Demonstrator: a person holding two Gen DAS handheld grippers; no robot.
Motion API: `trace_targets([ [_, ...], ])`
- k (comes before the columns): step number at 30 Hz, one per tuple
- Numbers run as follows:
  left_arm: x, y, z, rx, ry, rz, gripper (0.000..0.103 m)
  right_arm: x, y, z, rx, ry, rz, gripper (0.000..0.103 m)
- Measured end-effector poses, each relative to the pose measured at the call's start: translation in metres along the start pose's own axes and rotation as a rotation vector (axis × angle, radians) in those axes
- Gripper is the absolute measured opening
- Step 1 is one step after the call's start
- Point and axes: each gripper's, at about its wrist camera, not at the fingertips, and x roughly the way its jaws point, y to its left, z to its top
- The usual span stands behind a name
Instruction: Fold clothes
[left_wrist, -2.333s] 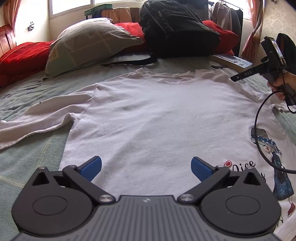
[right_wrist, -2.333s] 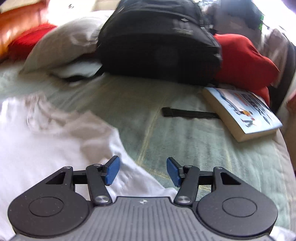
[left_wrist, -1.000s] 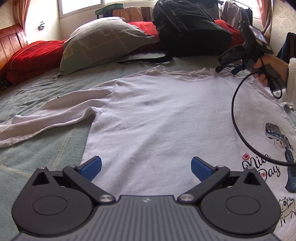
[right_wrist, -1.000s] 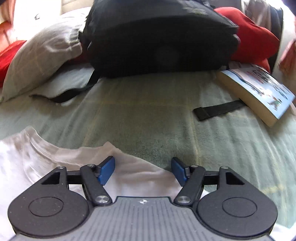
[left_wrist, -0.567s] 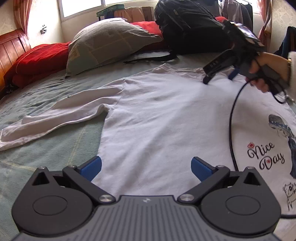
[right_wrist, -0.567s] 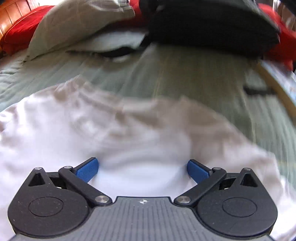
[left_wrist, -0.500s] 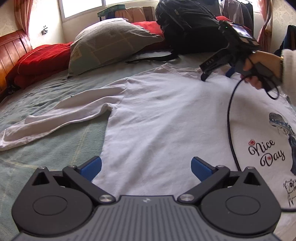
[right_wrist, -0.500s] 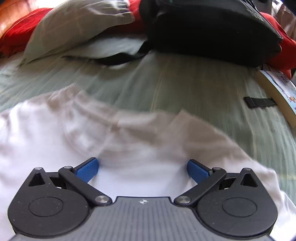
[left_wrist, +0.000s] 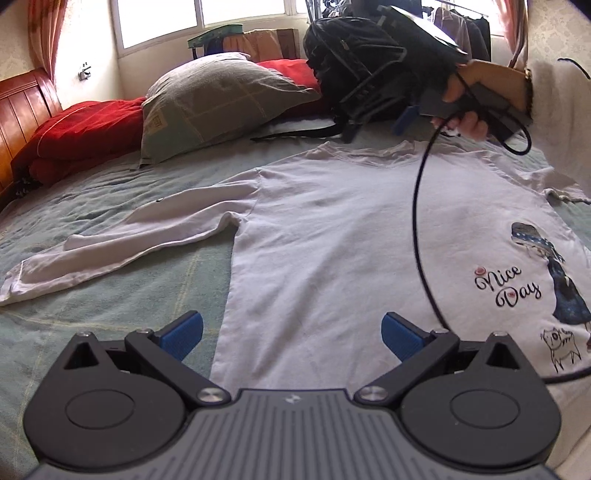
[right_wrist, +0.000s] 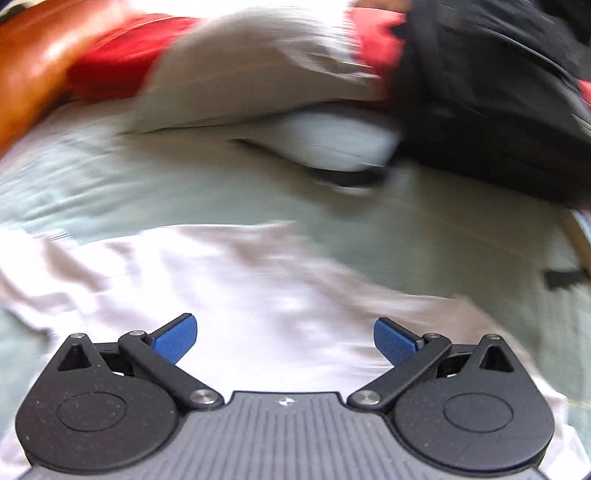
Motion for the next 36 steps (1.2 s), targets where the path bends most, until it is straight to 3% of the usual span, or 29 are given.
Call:
trace_targets([
  [4, -0.009, 0.01, -0.008, -0.014, 0.002, 0.028, 0.102, 0.026, 0.04, 0.003, -0.001, 0.066, 0.074, 0.103],
  [7, -0.011, 0.017, -0.014, -0.036, 0.007, 0.036, 0.102, 0.059, 0.064, 0.001, -0.013, 0.108, 0.014, 0.103],
  [11, -0.006, 0.026, -0.018, -0.05, 0.017, 0.042, 0.102, 0.094, 0.077, 0.013, -0.012, 0.065, -0.086, 0.103],
  [20, -0.003, 0.035, -0.018, -0.081, 0.015, 0.046, 0.102, 0.132, 0.072, 0.053, 0.025, -0.024, -0.138, 0.103],
  [23, -0.009, 0.031, -0.016, -0.076, 0.0, 0.035, 0.102, 0.123, 0.067, 0.055, 0.011, -0.055, -0.101, 0.103],
  [29, -0.015, 0.02, -0.012, -0.049, -0.024, -0.007, 0.102, 0.062, 0.057, 0.037, -0.044, -0.072, -0.045, 0.103],
  [36, -0.014, 0.004, -0.011, -0.024, -0.027, -0.117, 0.102, 0.037, 0.038, -0.022, -0.009, 0.099, 0.01, 0.103],
])
